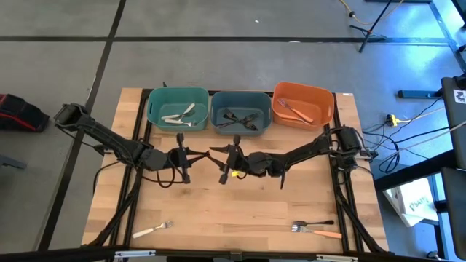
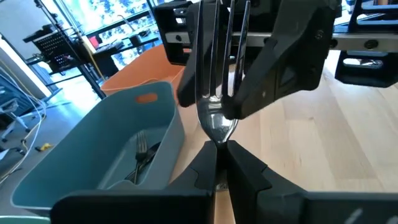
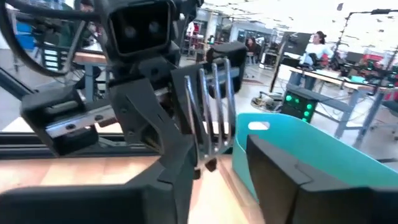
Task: Sort silverware by color (type)
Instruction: Put the left orange fork into the orange bin
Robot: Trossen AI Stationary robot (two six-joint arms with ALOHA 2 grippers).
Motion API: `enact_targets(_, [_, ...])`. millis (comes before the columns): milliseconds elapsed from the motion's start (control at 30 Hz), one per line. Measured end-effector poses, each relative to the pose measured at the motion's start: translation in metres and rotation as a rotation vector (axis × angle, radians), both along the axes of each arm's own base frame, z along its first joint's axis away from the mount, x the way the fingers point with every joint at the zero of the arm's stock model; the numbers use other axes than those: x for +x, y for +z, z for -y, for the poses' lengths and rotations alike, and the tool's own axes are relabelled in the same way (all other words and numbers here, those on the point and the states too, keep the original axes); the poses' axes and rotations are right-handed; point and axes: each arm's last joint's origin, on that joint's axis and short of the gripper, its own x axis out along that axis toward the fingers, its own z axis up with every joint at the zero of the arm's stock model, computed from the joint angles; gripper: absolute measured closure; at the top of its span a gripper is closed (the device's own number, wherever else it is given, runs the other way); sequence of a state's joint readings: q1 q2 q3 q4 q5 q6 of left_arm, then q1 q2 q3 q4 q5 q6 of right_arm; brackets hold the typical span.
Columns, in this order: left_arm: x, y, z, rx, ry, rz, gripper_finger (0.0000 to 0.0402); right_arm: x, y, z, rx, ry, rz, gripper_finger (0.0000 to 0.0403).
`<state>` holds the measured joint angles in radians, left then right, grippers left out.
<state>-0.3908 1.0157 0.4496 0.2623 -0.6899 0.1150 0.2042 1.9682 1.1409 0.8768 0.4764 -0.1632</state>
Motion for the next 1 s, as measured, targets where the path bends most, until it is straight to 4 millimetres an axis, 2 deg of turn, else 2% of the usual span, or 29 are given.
enact_targets(100, [0.0, 0.0, 0.0, 0.0, 0.0, 0.0, 0.0387, 0.002, 0.002, 0.003, -0.003, 0.026, 0.006, 0.0304])
enact_targets(233, [0.0, 0.0, 0.0, -0.002, 0.002, 0.003, 0.0388, 0.004, 0.003, 0.005, -0.013, 0.052, -0.01, 0.0379])
enact_targets(300, [0.0, 0.0, 0.0, -0.008, 0.001, 0.001, 0.0387, 0.006, 0.004, 0.007, -0.037, 0.045, -0.028, 0.0395])
enact_targets(467, [0.0, -0.001, 0.0, 0.0, -0.002, -0.009, 0.0377, 0.009, 0.006, 0.006, -0.071, 0.021, -0.065, 0.0398])
enact_targets(633, [-0.002, -0.005, -0.001, -0.013, 0.002, -0.05, 0.0342, 0.011, 0.014, 0.001, -0.181, -0.046, -0.186, 0.0401])
enact_targets(833, [-0.005, -0.015, 0.001, -0.063, -0.06, -0.144, 0.0293, 0.0, 0.05, -0.008, -0.257, -0.143, -0.361, 0.0402])
enact_targets(1000, [-0.005, -0.016, 0.002, -0.085, -0.097, -0.156, 0.0278, -0.028, 0.08, -0.012, -0.299, -0.241, -0.492, 0.0402])
